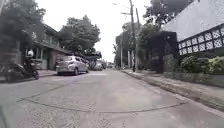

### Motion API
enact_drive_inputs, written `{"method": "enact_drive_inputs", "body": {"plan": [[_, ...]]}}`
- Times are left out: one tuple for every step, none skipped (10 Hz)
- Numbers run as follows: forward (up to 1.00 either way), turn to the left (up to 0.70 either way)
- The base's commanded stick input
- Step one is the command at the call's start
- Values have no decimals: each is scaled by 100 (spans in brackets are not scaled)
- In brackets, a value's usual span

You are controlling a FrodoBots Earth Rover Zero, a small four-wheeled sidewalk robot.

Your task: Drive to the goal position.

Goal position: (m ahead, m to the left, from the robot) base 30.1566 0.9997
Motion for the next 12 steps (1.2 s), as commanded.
{"method": "enact_drive_inputs", "body": {"plan": [[70, 0], [70, 0], [70, 0], [70, 0], [70, 0], [70, 0], [70, -16], [70, -35], [70, -35], [70, -20], [70, -6], [70, 0]]}}
